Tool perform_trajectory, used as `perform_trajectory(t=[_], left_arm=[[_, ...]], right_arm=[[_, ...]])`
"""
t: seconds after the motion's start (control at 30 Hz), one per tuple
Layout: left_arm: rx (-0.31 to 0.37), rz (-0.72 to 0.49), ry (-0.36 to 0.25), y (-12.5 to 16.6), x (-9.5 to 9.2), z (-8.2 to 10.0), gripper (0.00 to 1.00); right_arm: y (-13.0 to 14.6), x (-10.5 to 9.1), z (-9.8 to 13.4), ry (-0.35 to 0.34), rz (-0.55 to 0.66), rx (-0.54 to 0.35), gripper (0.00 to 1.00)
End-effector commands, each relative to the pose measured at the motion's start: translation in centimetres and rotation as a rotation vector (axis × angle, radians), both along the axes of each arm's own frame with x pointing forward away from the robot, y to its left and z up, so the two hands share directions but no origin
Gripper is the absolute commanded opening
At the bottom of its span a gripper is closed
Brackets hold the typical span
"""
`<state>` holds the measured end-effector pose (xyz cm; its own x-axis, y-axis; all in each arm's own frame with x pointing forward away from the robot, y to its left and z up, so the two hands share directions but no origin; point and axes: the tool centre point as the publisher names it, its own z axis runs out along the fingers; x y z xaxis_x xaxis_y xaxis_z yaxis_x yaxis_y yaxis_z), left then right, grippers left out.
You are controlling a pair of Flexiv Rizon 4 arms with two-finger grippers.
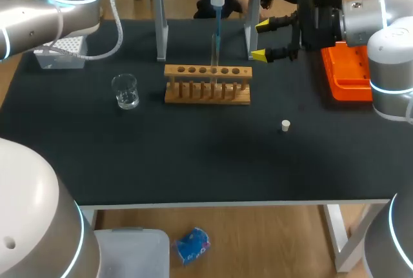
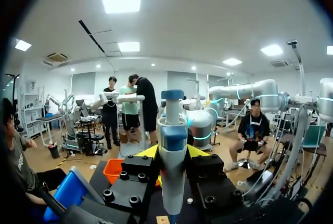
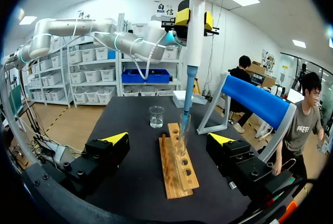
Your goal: Invert the test tube, pick up the pipette, mount the tip to pipette, aspirate from beaker and dispense into the tube, eject the tip, return the pipette, and cap with the stopper.
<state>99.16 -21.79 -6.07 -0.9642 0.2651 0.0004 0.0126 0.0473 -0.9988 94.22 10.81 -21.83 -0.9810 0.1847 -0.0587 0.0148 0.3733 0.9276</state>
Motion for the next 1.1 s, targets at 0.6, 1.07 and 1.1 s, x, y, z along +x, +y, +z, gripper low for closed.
perform_trajectory(t=[0.6,1.07,1.1], left_arm=[[-0.009,0.033,-0.023,-0.16,-0.84,-0.38,0.00],[0.029,0.027,-0.002,-0.06,-0.48,-0.50,0.00],[0.029,0.028,-0.002,-0.03,-0.46,-0.51,0.00]], right_arm=[[-0.04,-0.04,-0.03,-0.001,0.000,0.001,1.00],[-0.04,-0.04,-0.03,-0.001,0.000,0.001,1.00],[-0.04,-0.04,-0.03,-0.001,0.000,0.001,1.00]])
